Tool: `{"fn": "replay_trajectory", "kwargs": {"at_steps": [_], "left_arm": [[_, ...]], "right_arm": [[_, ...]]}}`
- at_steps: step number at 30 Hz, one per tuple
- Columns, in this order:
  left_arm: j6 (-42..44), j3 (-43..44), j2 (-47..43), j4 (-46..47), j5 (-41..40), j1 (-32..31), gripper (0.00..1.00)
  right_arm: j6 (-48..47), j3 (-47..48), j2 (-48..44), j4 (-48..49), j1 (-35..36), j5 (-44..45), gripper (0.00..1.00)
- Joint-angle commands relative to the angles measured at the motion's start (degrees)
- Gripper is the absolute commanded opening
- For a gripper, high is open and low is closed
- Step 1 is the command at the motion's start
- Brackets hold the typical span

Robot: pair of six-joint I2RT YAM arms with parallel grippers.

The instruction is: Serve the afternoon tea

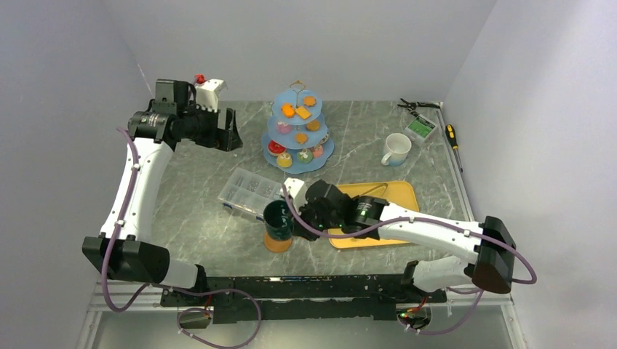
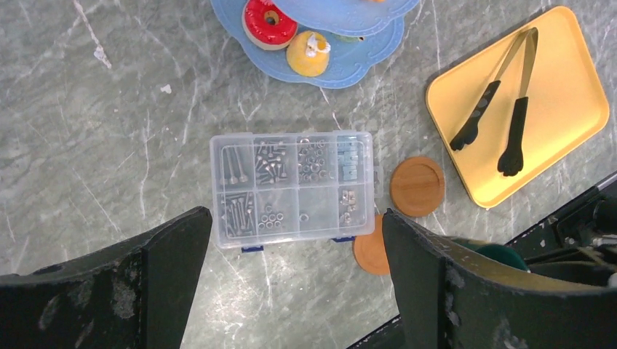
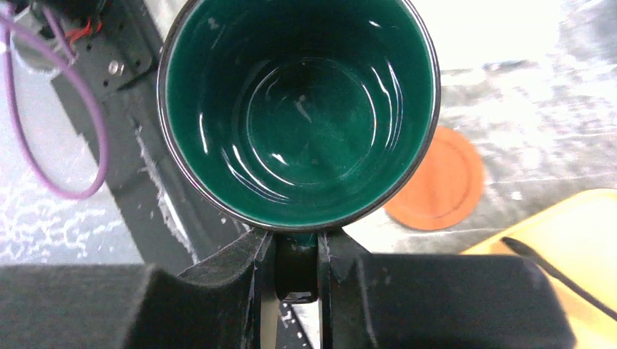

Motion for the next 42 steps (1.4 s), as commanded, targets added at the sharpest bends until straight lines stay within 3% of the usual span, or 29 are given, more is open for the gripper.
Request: {"fn": "replay_trajectory", "kwargs": {"at_steps": [1,11,42], "left_arm": [[1.34,0.74,0.43,-0.54,5.09,4.47,0.93],[1.34,-3.24,0.36,1.95,7.18,8.75,0.93],[1.32,-4.3,-0.29,3.11,9.87,12.28,0.93]], "right_arm": [[1.93,-1.52,0.31,5.72,2.25,-1.72,0.0],[0.69,-2.31,7.69,12.21,3.84,2.9,0.0],[-3.77,-1.27,18.07,13.35,10.79,13.58,0.0]]}}
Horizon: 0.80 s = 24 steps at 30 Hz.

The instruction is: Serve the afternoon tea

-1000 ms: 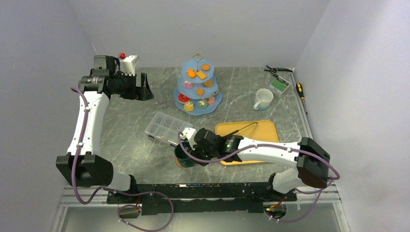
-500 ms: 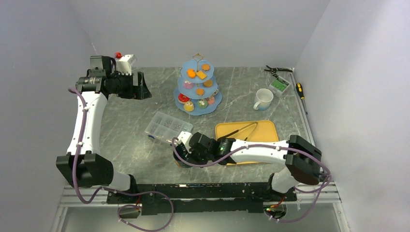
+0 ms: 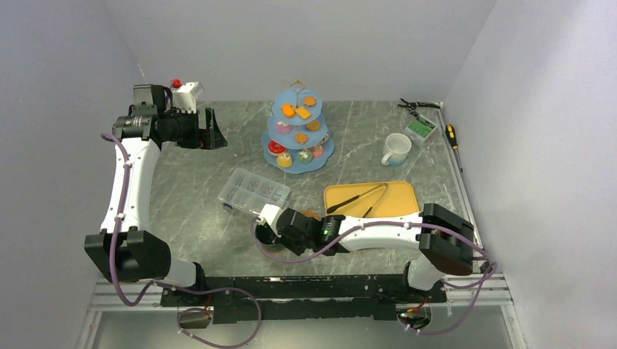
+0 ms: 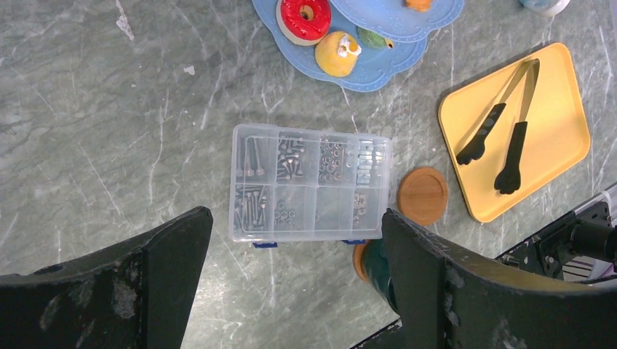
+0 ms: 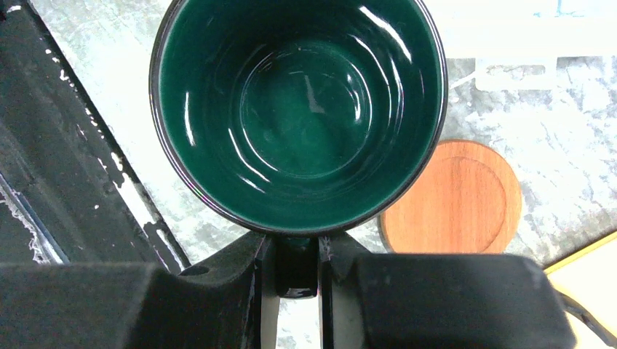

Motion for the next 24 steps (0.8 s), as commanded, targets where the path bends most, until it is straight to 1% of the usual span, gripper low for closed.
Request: {"fn": "replay_trajectory", "kwargs": {"at_steps": [1,5,12,16,17,18,21,22,24], "left_arm": [[0.45,0.2,-1.06,1.4,1.8,0.45,0.92],[0.31,0.11,-1.05,1.36,2.06,0.56,0.92],[0.43,0.56,-0.97,1.15,2.34,0.73,0.92],[0.45,1.12,-0.93,0.88,2.64,0.72,0.92],[0.39,1.06,-0.95,0.94,2.72,0.76,0.93],[0.31,1.03,-1.02,0.94,2.87,0.74,0.93],[0.23,0.81,-0.96,1.05,2.95,0.74,0.93],[0.23,0.74,-0.96,1.02,2.95,0.72,0.93],[0.26,0.67,-1.18,1.2,2.85,0.78,0.93]], "right_arm": [[-1.15,2.01,0.83,2.47,1.17,1.32,0.0],[-0.66,2.38,1.72,3.58,1.58,0.01,0.0],[-0.11,6.17,6.07,6.37,1.95,-2.1,0.0],[0.55,6.98,6.64,6.26,2.14,-0.69,0.0],[0.79,6.66,6.25,6.27,2.14,-0.15,0.01],[0.93,6.46,5.83,6.19,2.14,0.47,0.1],[2.02,5.73,3.8,6.6,2.15,2.42,0.44],[2.28,5.45,3.05,6.76,2.12,3.06,0.52],[2.58,5.52,1.76,6.51,2.13,3.97,0.61]]}}
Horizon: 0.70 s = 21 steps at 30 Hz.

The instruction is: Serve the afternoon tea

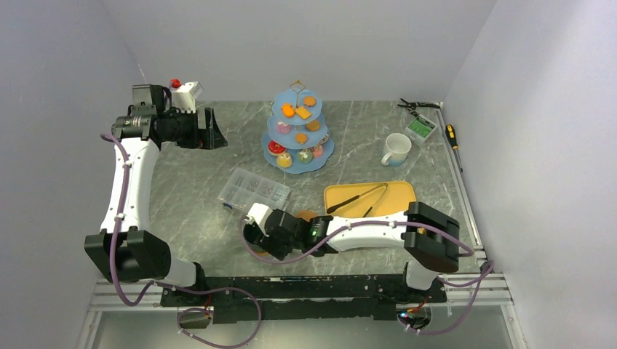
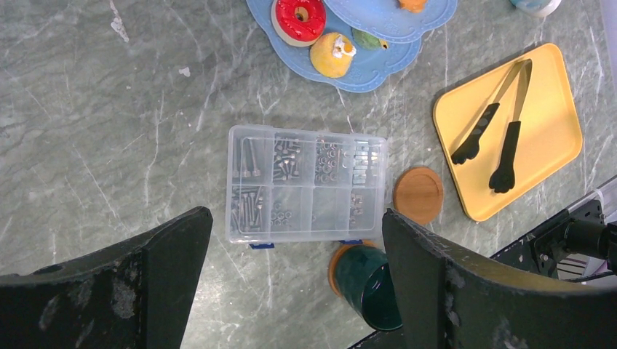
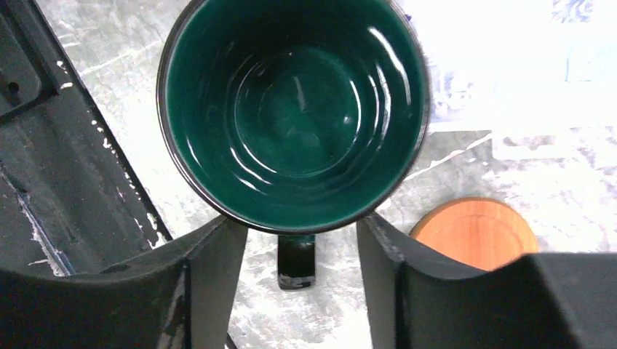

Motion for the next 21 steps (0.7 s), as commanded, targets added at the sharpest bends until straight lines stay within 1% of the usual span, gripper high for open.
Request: {"fn": "replay_trajectory", "kwargs": {"at_steps": [1,4,5,6,9,11,14,17,21], "left_arm": [[0.31,0.66,-1.35,1.19,1.81,0.29,0.93],[0.67,0.96,-1.52,0.9,2.15,0.26,0.93],[0.86,1.13,-1.51,0.68,2.26,0.24,0.93],[1.11,1.28,-1.49,0.42,2.41,0.24,0.93],[1.91,1.26,-1.42,-0.29,2.88,0.24,0.93],[2.23,0.98,-1.48,-0.45,3.26,0.25,0.93],[2.51,0.0,-1.49,-0.48,4.43,0.26,0.93],[2.59,-1.07,-1.36,-0.4,5.5,0.24,0.92],[2.77,-1.27,-0.89,-0.87,6.54,0.31,0.88]], "right_arm": [[1.34,0.79,-4.99,2.08,0.33,3.34,0.64],[2.15,0.95,-6.6,0.86,0.37,4.3,0.72],[2.52,0.87,-7.47,0.51,0.37,4.61,0.82],[2.85,0.74,-8.51,0.15,0.38,5.01,0.84],[4.3,0.11,-12.7,-1.68,-0.02,7.38,0.87],[6.64,-0.09,-15.47,-3.64,-1.49,10.1,0.86],[11.35,0.45,-19.16,-8.64,-8.57,14.36,0.85],[13.92,1.37,-22.07,-13.34,-19.23,17.7,0.82],[10.05,2.64,-23.42,-14.93,-35.4,21.68,0.76]]}}
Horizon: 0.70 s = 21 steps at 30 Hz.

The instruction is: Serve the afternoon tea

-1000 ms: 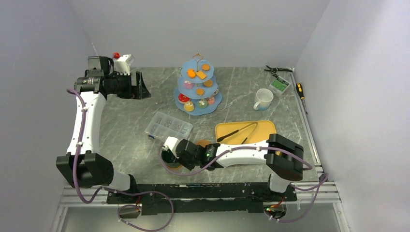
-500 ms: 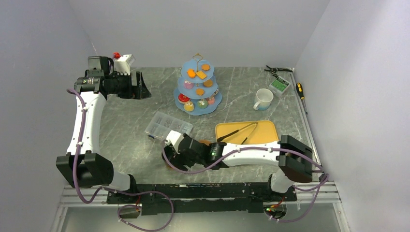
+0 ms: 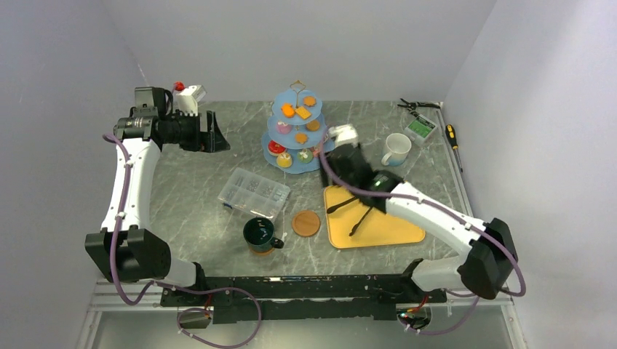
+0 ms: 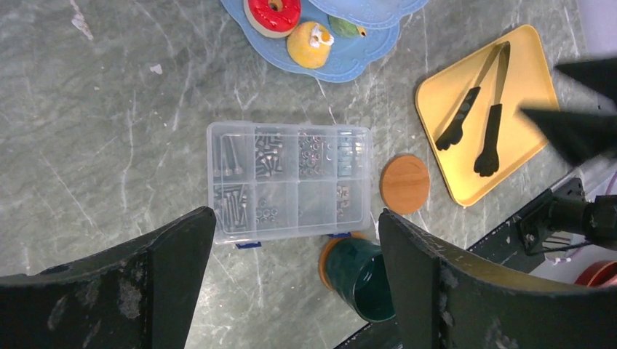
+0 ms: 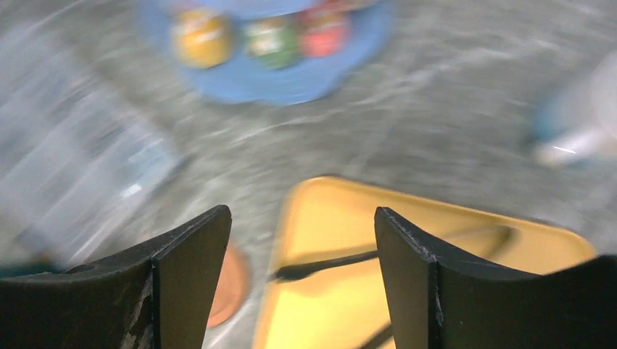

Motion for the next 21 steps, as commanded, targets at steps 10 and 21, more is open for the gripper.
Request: {"fn": "replay_trajectory", "kwargs": {"at_steps": [10,21], "left_arm": [[1.85,0.6,-0.61,-1.25,3.28,0.26,0.92],[2.69,1.68,-1.09,-1.91,1.58,0.31,0.93]], "right_arm": [[-7.42,7.23,10.35,3.99,-35.53,5.38,0.72],[-9.32,18.61,26.55,5.86,-41.47,1.4,0.5]]}}
